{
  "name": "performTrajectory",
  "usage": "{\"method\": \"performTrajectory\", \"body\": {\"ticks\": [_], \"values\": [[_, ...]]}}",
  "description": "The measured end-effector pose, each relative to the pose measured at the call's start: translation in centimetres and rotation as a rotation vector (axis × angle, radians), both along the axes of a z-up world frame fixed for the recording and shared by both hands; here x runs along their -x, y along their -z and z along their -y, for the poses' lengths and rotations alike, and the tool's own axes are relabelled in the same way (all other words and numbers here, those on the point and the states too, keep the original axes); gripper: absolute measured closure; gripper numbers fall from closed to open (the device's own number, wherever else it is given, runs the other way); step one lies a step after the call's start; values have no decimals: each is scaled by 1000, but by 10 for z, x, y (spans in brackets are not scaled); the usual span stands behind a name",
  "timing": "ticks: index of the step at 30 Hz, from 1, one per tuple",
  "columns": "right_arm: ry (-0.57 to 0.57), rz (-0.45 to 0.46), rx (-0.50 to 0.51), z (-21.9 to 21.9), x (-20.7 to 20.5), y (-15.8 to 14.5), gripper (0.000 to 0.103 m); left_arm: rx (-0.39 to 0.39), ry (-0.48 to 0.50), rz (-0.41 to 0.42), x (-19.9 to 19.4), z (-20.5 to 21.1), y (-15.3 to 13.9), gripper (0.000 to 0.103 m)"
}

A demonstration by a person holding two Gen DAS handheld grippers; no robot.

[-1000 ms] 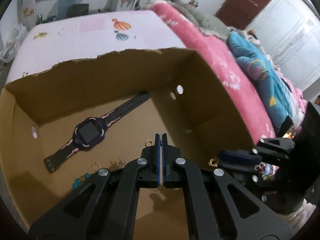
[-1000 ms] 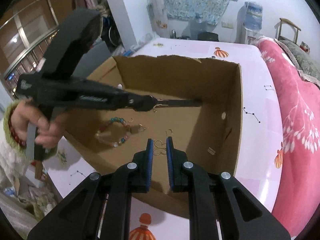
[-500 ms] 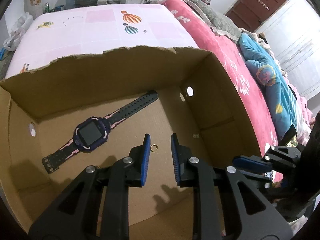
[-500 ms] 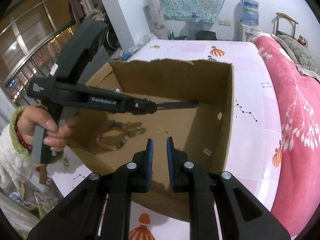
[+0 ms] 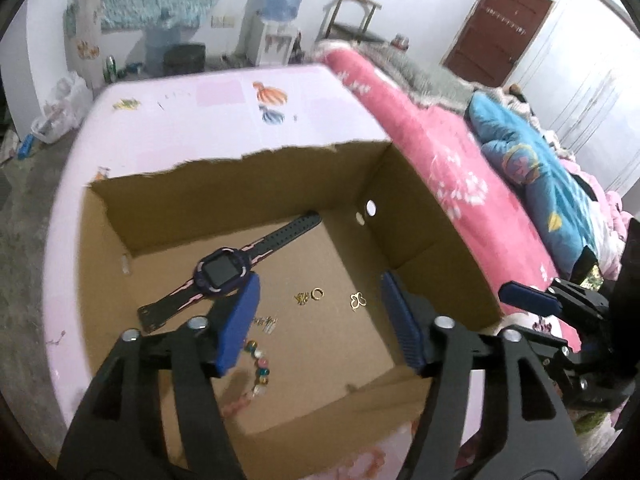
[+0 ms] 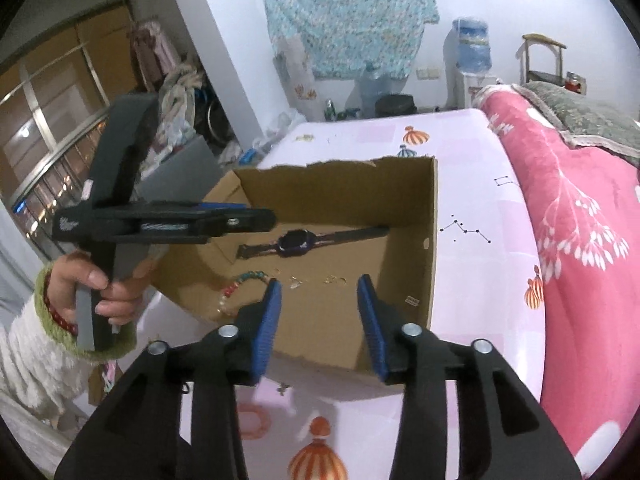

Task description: Organize jewelry

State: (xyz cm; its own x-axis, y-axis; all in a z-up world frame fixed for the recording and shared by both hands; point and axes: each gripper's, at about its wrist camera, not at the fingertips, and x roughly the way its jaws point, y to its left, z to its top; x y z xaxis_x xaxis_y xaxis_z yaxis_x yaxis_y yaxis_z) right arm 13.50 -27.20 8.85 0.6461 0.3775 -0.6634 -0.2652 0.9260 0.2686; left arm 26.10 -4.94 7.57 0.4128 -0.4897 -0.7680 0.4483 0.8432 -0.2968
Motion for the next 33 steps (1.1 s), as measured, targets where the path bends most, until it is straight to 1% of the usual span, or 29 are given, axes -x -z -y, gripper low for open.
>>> {"method": "performTrajectory", "body": {"ticks": [2, 4, 5, 7, 12, 15, 18, 22, 26, 30, 33], "values": [[18, 27, -12, 0, 11, -5, 55, 13, 3, 38, 18, -11, -13, 36], [31, 48, -17, -1, 21, -8, 49, 20, 7, 89, 38, -21, -24, 29], [37, 58, -20, -2, 26, -9, 48, 21, 9, 113, 48, -26, -29, 28], [48, 78, -24, -3, 39, -11, 42, 20, 12, 145, 66, -34, -34, 24], [70, 92, -26, -7, 59, -11, 35, 10, 11, 169, 108, -51, -35, 19], [82, 88, -26, -9, 70, -7, 31, -14, 9, 176, 133, -60, -28, 19], [92, 69, -29, -10, 77, 2, 28, -48, 6, 162, 148, -64, -14, 17], [114, 25, -41, -10, 79, 18, 28, -98, -13, 93, 161, -70, 19, 17], [133, -17, -54, -10, 79, 31, 28, -140, -51, 29, 164, -76, 49, 17], [140, -36, -47, -14, 82, 40, 28, -180, -81, 1, 165, -80, 65, 17], [145, -48, -37, -16, 82, 45, 28, -201, -91, -5, 164, -80, 71, 17]]}}
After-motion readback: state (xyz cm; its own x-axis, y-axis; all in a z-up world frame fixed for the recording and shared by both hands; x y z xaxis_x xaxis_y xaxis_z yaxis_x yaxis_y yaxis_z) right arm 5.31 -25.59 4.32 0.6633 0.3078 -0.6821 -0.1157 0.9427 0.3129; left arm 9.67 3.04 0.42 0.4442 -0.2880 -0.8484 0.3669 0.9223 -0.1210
